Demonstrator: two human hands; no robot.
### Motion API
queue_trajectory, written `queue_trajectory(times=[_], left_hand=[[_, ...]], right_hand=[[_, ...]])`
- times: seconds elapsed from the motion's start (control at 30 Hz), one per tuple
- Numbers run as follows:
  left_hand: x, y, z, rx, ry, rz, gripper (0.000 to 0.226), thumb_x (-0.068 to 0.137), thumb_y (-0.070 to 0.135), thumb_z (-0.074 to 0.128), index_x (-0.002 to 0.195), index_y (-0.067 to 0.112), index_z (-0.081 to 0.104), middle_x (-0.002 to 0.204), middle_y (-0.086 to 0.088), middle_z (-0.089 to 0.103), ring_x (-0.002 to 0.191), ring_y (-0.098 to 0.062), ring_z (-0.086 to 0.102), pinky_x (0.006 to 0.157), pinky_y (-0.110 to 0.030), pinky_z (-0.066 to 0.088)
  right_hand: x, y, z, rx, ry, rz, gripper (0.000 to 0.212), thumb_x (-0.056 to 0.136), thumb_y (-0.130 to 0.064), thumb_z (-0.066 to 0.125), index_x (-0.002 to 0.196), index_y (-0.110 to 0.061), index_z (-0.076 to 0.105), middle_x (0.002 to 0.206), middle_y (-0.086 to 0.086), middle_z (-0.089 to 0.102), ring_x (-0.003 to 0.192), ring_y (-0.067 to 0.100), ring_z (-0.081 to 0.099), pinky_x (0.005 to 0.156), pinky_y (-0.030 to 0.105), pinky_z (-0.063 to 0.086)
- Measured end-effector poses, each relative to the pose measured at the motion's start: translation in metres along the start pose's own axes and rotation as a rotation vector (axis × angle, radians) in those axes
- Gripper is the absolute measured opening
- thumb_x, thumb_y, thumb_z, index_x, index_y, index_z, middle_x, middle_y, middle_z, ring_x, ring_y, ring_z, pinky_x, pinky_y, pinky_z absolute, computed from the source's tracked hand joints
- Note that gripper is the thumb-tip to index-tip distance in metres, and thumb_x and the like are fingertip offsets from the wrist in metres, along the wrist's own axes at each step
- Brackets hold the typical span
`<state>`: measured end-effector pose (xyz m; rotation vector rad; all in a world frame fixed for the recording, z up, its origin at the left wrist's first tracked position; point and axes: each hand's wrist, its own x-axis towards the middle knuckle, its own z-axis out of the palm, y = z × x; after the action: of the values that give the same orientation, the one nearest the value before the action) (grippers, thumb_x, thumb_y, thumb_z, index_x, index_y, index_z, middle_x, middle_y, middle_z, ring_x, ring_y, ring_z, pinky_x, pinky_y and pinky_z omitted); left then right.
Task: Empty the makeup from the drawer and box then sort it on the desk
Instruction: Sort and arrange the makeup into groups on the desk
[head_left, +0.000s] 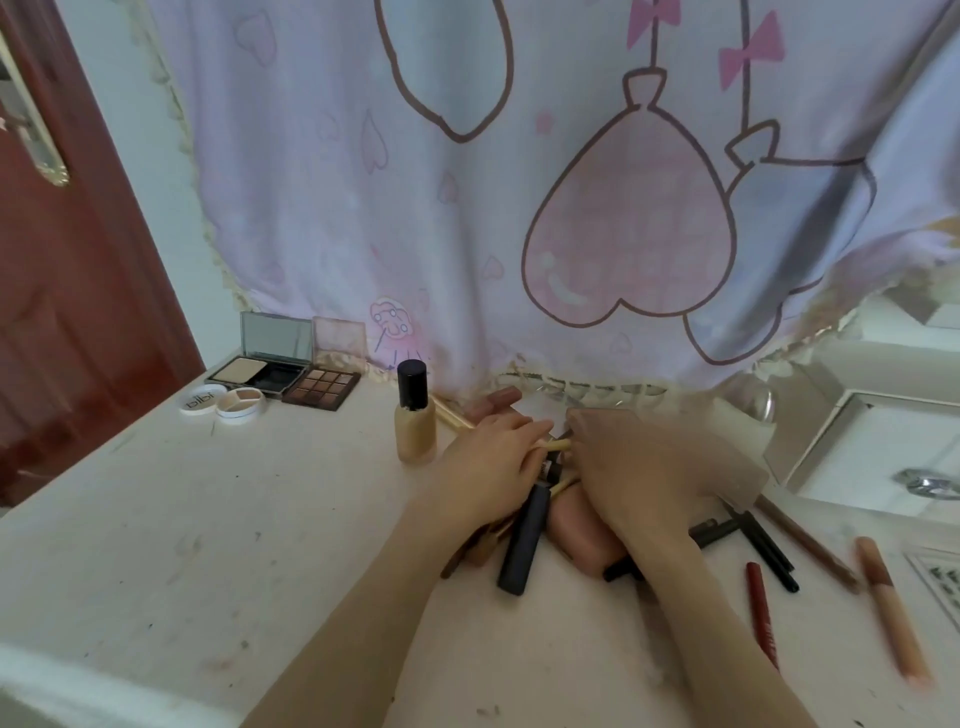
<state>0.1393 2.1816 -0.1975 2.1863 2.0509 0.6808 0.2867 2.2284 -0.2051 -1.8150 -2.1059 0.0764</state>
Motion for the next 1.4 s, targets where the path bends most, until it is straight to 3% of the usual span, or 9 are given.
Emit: queue_trajectory(times=[0.23, 0.43, 0.53, 0.67, 0.77, 0.9, 1.03, 1.2, 1.4], left_hand=[[0.012, -0.005, 0.011, -0.035, 0.087, 0.005, 0.032, 0.097, 0.024, 0.041, 0.125, 0.019, 0.056, 0.125, 0.0, 0.056, 0.129, -0.017, 0.038, 0.1, -0.039, 0.036], [0.009, 0.002, 0.0, -0.26, 0.259, 0.088, 0.056, 0.09, 0.02, 0.058, 0.141, 0.023, 0.035, 0.136, 0.009, 0.042, 0.125, -0.006, 0.037, 0.104, -0.02, 0.029], [0.005, 0.008, -0.003, -0.429, 0.348, 0.114, 0.039, 0.085, 0.025, 0.061, 0.124, 0.026, 0.053, 0.116, 0.013, 0.055, 0.109, 0.003, 0.048, 0.09, -0.009, 0.036], [-0.002, 0.016, -0.004, -0.481, 0.449, 0.127, 0.022, 0.083, 0.024, 0.062, 0.102, 0.032, 0.056, 0.093, 0.008, 0.063, 0.086, 0.002, 0.054, 0.076, -0.005, 0.038], [-0.002, 0.018, -0.003, -0.345, 0.527, 0.154, 0.019, 0.082, 0.028, 0.059, 0.099, 0.03, 0.054, 0.086, 0.009, 0.057, 0.078, -0.002, 0.05, 0.07, -0.007, 0.038], [-0.002, 0.014, -0.004, -0.31, 0.583, 0.076, 0.021, 0.078, 0.033, 0.057, 0.097, 0.025, 0.061, 0.085, 0.013, 0.054, 0.077, -0.004, 0.051, 0.068, -0.01, 0.039], [-0.005, 0.019, -0.004, -0.376, 0.545, 0.063, 0.024, 0.081, 0.037, 0.054, 0.103, 0.029, 0.06, 0.091, 0.02, 0.047, 0.081, -0.001, 0.052, 0.07, -0.01, 0.041], [-0.007, 0.021, -0.006, -0.437, 0.421, 0.246, 0.038, 0.082, 0.031, 0.06, 0.118, 0.018, 0.062, 0.108, 0.013, 0.055, 0.101, -0.004, 0.054, 0.088, -0.017, 0.044], [-0.005, 0.015, -0.01, -0.402, 0.356, 0.225, 0.044, 0.077, 0.044, 0.063, 0.118, 0.034, 0.053, 0.118, 0.02, 0.052, 0.111, -0.004, 0.051, 0.09, -0.036, 0.047]], right_hand=[[0.005, 0.003, -0.014, 0.474, 0.111, 0.042, 0.066, 0.079, -0.043, 0.063, 0.138, -0.029, 0.037, 0.14, 0.007, 0.034, 0.127, 0.028, 0.029, 0.109, 0.044, 0.024], [0.0, 0.004, -0.032, 1.12, 0.083, -0.019, 0.047, 0.083, -0.025, 0.065, 0.128, -0.025, 0.049, 0.115, -0.003, 0.05, 0.089, 0.0, 0.059, 0.083, 0.026, 0.052], [-0.002, -0.004, -0.032, 1.488, -0.102, -0.001, 0.046, 0.079, -0.035, 0.067, 0.12, -0.02, 0.053, 0.101, 0.003, 0.061, 0.067, 0.011, 0.067, 0.062, 0.025, 0.054], [-0.001, -0.013, -0.024, 1.771, -0.24, 0.17, 0.043, 0.076, -0.05, 0.064, 0.093, -0.01, 0.065, 0.088, 0.008, 0.07, 0.081, 0.022, 0.067, 0.08, 0.037, 0.051], [-0.004, -0.016, -0.021, 1.806, -0.235, 0.182, 0.046, 0.074, -0.052, 0.056, 0.091, -0.011, 0.066, 0.091, 0.01, 0.07, 0.087, 0.025, 0.067, 0.083, 0.039, 0.052], [-0.009, -0.019, -0.018, 1.59, -0.156, -0.019, 0.046, 0.081, -0.051, 0.063, 0.103, -0.011, 0.064, 0.102, 0.006, 0.07, 0.099, 0.019, 0.065, 0.085, 0.031, 0.052], [-0.016, -0.024, -0.011, 1.489, -0.249, -0.188, 0.047, 0.084, -0.042, 0.064, 0.116, -0.009, 0.057, 0.105, 0.007, 0.068, 0.102, 0.019, 0.064, 0.082, 0.027, 0.052], [-0.01, -0.017, -0.02, 1.889, -0.359, 0.05, 0.041, 0.083, -0.05, 0.055, 0.075, -0.012, 0.067, 0.08, 0.009, 0.065, 0.082, 0.022, 0.063, 0.074, 0.033, 0.05], [-0.003, -0.013, -0.026, 1.95, -0.598, 0.098, 0.056, 0.071, -0.054, 0.068, 0.1, -0.007, 0.069, 0.096, 0.018, 0.061, 0.084, 0.026, 0.062, 0.062, 0.03, 0.051]])
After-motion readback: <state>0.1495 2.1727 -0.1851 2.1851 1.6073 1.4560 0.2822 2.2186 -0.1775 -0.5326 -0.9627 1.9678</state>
